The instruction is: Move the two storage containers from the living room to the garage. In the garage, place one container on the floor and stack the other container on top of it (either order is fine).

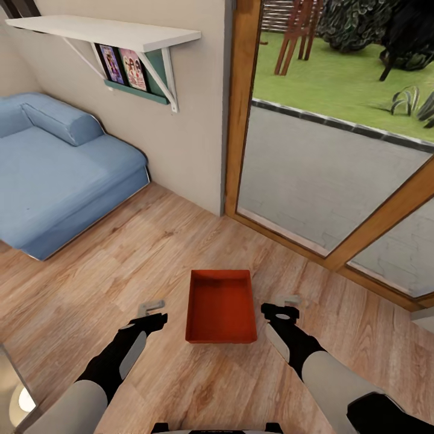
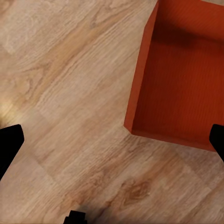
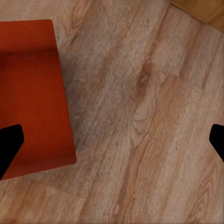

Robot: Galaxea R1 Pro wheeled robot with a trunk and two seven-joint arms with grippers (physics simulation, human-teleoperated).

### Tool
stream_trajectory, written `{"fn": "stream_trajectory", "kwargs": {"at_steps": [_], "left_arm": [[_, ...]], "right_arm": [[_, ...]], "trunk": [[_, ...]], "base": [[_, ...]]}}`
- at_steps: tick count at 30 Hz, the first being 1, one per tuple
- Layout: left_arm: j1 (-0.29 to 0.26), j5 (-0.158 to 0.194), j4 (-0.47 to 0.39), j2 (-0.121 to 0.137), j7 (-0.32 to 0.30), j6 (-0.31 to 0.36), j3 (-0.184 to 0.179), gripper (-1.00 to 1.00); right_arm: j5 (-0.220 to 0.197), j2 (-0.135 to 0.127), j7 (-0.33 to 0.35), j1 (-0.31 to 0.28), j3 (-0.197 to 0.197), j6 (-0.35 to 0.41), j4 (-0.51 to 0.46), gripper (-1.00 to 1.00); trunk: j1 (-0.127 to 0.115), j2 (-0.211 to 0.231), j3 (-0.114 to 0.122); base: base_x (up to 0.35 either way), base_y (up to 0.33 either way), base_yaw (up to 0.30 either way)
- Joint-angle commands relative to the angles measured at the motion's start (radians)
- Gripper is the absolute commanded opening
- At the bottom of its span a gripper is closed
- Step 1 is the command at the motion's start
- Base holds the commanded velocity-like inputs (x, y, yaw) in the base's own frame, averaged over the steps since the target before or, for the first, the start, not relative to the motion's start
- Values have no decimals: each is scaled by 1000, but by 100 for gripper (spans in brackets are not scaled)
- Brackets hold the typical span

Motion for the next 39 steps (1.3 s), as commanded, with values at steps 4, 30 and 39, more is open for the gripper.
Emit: {"fn": "stream_trajectory", "kwargs": {"at_steps": [4,30,39], "left_arm": [[0,10,-4,-8,11,3,-7,100],[-31,-201,-13,-142,52,18,-4,100],[-31,-201,-14,-142,49,19,-4,100]], "right_arm": [[35,-7,5,-1,59,-23,1,100],[32,-24,288,4,88,-54,107,100],[32,-25,288,4,90,-55,131,100]], "trunk": [[0,-1,-1],[12,-22,-11],[46,-85,-39]], "base": [[0,0,13],[0,0,0],[0,0,0]]}}
